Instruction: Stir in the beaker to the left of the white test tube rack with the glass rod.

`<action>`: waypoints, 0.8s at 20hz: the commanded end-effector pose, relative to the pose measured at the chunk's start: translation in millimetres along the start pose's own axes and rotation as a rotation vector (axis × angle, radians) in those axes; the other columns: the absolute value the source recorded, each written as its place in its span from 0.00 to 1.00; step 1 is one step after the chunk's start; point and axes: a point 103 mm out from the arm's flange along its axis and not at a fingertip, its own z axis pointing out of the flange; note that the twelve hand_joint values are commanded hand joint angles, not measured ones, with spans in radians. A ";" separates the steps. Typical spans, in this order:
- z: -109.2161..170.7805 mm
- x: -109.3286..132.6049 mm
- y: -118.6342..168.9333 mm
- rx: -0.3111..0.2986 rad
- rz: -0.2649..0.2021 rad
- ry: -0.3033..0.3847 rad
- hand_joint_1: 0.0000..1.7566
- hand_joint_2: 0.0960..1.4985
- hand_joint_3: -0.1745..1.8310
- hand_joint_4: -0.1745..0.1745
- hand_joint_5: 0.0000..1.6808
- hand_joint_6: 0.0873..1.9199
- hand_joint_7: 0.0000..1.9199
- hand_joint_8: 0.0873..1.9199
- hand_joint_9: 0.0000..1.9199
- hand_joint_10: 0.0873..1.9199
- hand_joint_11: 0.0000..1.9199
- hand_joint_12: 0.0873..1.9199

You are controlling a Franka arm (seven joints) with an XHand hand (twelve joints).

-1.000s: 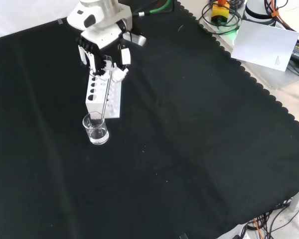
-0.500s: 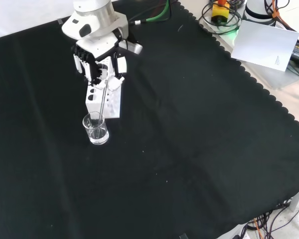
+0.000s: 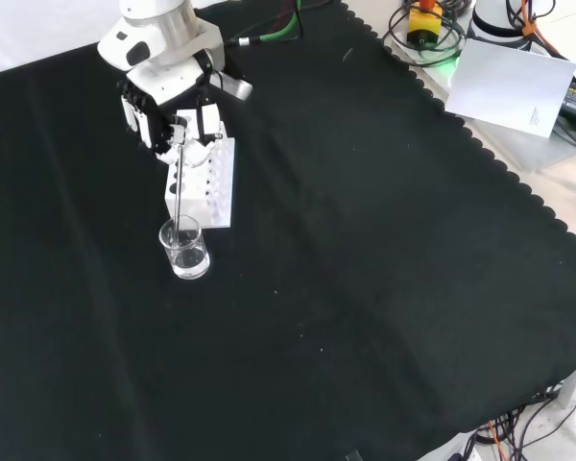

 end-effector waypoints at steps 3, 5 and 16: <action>-13.9 -9.6 -21.3 -0.012 0.028 -0.016 0.70 0.24 0.57 0.00 0.83 0.28 0.89 0.40 1.00 0.28 0.72 0.33; -12.9 -0.1 -23.1 -0.013 0.013 -0.003 0.70 0.25 0.57 0.00 0.83 0.28 0.89 0.40 1.00 0.28 0.72 0.33; -3.8 39.7 -6.3 -0.027 -0.047 0.031 0.70 0.25 0.57 0.00 0.83 0.28 0.89 0.41 1.00 0.28 0.72 0.33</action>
